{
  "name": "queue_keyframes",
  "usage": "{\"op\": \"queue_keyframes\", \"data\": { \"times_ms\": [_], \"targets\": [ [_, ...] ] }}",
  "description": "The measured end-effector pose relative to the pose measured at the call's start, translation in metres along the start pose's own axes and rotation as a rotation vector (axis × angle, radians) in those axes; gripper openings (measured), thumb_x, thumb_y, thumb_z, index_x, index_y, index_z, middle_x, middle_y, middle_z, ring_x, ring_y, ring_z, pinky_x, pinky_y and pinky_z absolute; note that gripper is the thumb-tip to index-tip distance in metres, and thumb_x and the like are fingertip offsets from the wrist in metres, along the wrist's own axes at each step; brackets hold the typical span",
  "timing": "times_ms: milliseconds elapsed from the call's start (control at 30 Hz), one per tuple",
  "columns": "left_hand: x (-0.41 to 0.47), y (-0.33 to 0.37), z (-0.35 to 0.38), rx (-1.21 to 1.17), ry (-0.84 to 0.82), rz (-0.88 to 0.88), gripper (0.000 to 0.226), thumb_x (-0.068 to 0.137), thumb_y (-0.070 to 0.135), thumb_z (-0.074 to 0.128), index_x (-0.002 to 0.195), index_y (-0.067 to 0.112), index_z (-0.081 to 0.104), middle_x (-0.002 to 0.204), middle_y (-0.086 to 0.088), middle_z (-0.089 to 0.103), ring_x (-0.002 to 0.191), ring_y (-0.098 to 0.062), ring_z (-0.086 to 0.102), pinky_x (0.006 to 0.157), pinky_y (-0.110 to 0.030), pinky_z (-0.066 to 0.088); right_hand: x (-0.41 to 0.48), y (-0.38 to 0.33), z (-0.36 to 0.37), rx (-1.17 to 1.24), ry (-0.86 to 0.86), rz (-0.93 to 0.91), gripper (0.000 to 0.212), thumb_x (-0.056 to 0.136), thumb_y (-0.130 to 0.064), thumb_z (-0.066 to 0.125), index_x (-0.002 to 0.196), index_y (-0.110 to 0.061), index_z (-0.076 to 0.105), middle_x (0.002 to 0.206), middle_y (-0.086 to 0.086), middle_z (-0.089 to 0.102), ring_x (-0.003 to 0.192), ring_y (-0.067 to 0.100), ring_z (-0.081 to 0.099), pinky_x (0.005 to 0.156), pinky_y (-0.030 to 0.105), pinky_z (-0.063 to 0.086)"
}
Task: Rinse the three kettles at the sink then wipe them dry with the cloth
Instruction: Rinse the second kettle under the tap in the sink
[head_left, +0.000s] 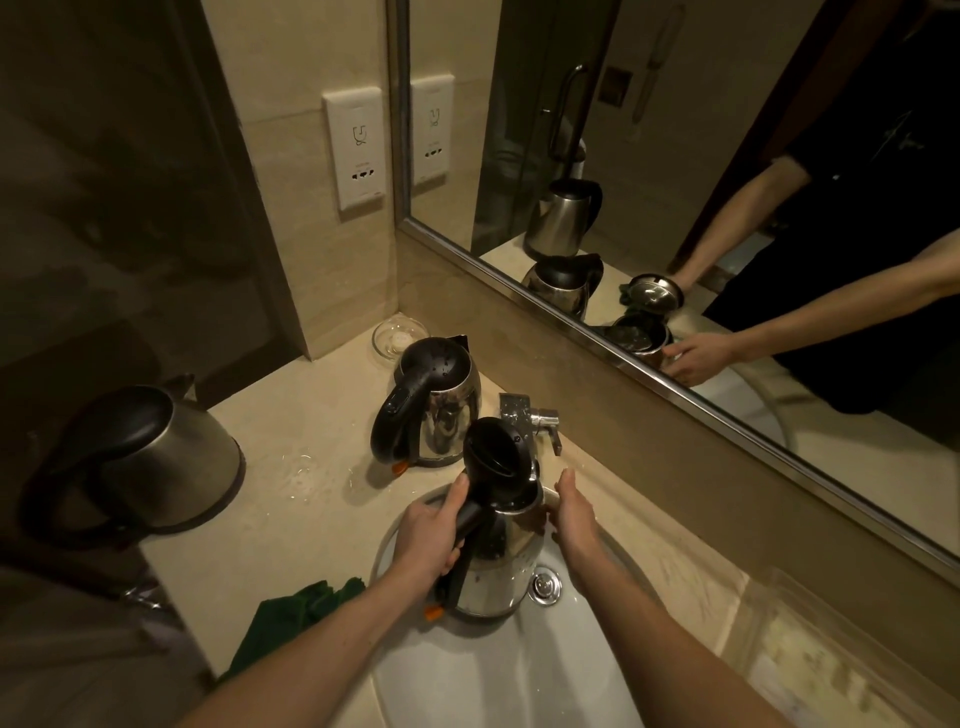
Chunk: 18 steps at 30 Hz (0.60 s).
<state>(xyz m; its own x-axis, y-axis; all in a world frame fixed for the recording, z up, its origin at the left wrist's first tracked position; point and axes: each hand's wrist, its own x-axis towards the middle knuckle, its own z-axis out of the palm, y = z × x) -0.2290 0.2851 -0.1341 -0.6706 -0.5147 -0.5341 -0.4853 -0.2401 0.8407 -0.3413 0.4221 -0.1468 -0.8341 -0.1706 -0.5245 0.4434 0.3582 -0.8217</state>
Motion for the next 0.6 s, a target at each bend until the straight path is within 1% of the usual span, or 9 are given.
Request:
{"op": "queue_keyframes", "data": {
  "times_ms": [67,167,267,300,367,500,567,600],
  "targets": [
    [-0.002,-0.002,-0.001,-0.006,0.005,-0.002,0.056,0.094,0.060,0.052,0.079,0.007,0.061,0.046,0.001,0.048,0.035,-0.011,0.042,0.037,-0.023,0.034,-0.006,0.006,0.003,0.029,-0.019,0.044,0.067,0.098,-0.058,0.019,0.139,-0.012,0.046,0.132,0.012,0.057,0.119,0.026,0.053,0.110,0.047,0.033],
    [-0.006,-0.008,-0.003,-0.012,0.022,-0.008,0.058,0.093,0.061,0.053,0.072,0.007,0.060,0.046,0.000,0.049,0.035,-0.012,0.042,0.038,-0.023,0.034,-0.010,0.013,0.005,0.032,0.001,0.059,0.073,0.094,-0.065,0.019,0.136,-0.015,0.050,0.125,0.008,0.062,0.117,0.027,0.055,0.109,0.051,0.034],
    [-0.014,-0.015,-0.007,-0.011,0.012,-0.001,0.061,0.091,0.063,0.053,0.071,0.006,0.062,0.048,-0.003,0.050,0.036,-0.013,0.043,0.039,-0.025,0.034,-0.016,0.019,0.005,0.025,0.007,0.061,0.086,0.082,-0.078,0.017,0.137,-0.020,0.050,0.132,0.008,0.059,0.123,0.027,0.052,0.109,0.052,0.033],
    [-0.016,-0.017,-0.008,-0.010,0.011,-0.001,0.062,0.091,0.064,0.053,0.070,0.006,0.062,0.048,-0.003,0.050,0.036,-0.013,0.043,0.039,-0.025,0.035,-0.020,0.019,0.005,0.032,0.007,0.069,0.085,0.083,-0.077,0.017,0.137,-0.020,0.050,0.131,0.009,0.059,0.123,0.027,0.052,0.109,0.052,0.033],
    [-0.023,-0.020,-0.010,-0.008,0.017,-0.010,0.064,0.090,0.065,0.053,0.069,0.005,0.062,0.046,-0.003,0.050,0.035,-0.013,0.043,0.039,-0.024,0.035,-0.033,0.018,0.005,0.063,0.002,0.085,0.077,0.090,-0.070,0.019,0.137,-0.015,0.048,0.128,0.012,0.060,0.121,0.029,0.053,0.108,0.052,0.034],
    [-0.037,-0.026,-0.016,-0.020,0.003,-0.009,0.064,0.091,0.063,0.053,0.072,0.003,0.063,0.046,-0.003,0.049,0.035,-0.014,0.043,0.040,-0.024,0.036,-0.065,0.014,0.000,0.067,-0.008,0.064,0.074,0.094,-0.065,0.022,0.137,-0.010,0.046,0.120,0.012,0.060,0.113,0.028,0.056,0.107,0.050,0.037],
    [-0.044,-0.029,-0.019,-0.038,0.003,0.000,0.063,0.091,0.063,0.053,0.074,0.003,0.064,0.048,-0.004,0.050,0.036,-0.014,0.043,0.041,-0.025,0.036,-0.082,0.009,-0.003,0.043,-0.052,0.024,0.062,0.097,-0.060,0.023,0.128,-0.014,0.053,0.111,0.007,0.060,0.104,0.023,0.056,0.105,0.044,0.039],
    [-0.048,-0.030,-0.020,-0.045,0.004,0.004,0.063,0.090,0.063,0.054,0.074,0.003,0.064,0.049,-0.005,0.051,0.036,-0.014,0.044,0.041,-0.025,0.036,-0.091,0.005,-0.005,0.034,-0.074,0.000,0.053,0.099,-0.056,0.024,0.118,-0.019,0.057,0.108,0.005,0.059,0.099,0.019,0.056,0.101,0.039,0.040]
  ]
}}
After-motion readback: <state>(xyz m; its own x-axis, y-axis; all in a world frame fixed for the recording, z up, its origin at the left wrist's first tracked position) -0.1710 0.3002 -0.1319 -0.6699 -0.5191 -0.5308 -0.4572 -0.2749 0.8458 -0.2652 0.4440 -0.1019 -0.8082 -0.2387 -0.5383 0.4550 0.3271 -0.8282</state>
